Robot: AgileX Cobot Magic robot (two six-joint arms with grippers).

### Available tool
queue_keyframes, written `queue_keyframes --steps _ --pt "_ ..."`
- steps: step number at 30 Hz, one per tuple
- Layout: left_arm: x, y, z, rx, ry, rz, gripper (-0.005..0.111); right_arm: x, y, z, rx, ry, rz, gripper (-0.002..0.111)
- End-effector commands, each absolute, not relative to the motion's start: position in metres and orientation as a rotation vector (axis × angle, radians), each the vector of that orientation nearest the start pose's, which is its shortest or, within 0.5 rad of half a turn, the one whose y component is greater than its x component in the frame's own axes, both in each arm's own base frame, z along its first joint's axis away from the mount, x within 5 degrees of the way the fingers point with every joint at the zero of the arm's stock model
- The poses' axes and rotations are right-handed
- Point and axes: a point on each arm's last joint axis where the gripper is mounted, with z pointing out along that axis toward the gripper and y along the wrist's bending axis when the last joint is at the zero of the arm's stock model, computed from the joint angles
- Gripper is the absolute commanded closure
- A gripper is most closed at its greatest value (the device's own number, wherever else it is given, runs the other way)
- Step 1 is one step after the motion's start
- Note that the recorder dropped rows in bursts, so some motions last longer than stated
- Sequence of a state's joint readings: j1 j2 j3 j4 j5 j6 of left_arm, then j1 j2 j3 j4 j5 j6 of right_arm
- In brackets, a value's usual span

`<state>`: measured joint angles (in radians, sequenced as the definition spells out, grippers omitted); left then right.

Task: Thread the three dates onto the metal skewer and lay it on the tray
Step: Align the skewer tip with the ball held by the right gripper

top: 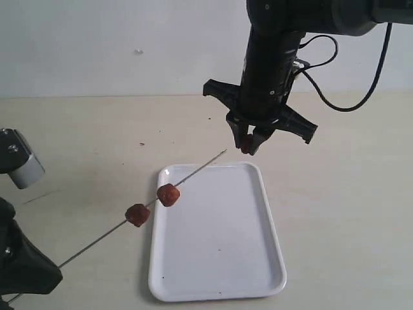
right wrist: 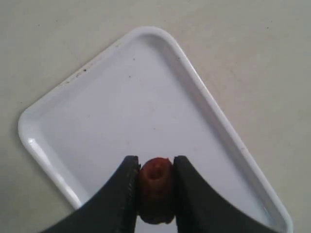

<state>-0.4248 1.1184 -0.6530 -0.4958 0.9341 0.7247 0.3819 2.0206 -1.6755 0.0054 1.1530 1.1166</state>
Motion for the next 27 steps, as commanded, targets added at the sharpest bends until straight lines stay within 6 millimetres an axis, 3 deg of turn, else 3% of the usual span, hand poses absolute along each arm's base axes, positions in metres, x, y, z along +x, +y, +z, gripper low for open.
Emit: queue_keyframes --steps 1,10,18,27 --pt "0.154 -0.111 0.237 1.193 2.537 -0.606 0.107 0.389 0.154 0.244 1.053 2.78 0.218 0.084" --pt "0.18 -0.132 0.234 1.051 2.581 -0.771 0.107 0.388 0.154 0.25 1.046 2.761 0.242 0.084" --pt "0.186 -0.137 0.222 1.035 2.621 -0.807 0.107 0.39 0.154 0.251 1.039 2.744 0.263 0.084" --pt "0.191 -0.142 0.223 0.981 2.571 -0.864 0.107 0.391 0.155 0.251 1.037 2.739 0.27 0.084"
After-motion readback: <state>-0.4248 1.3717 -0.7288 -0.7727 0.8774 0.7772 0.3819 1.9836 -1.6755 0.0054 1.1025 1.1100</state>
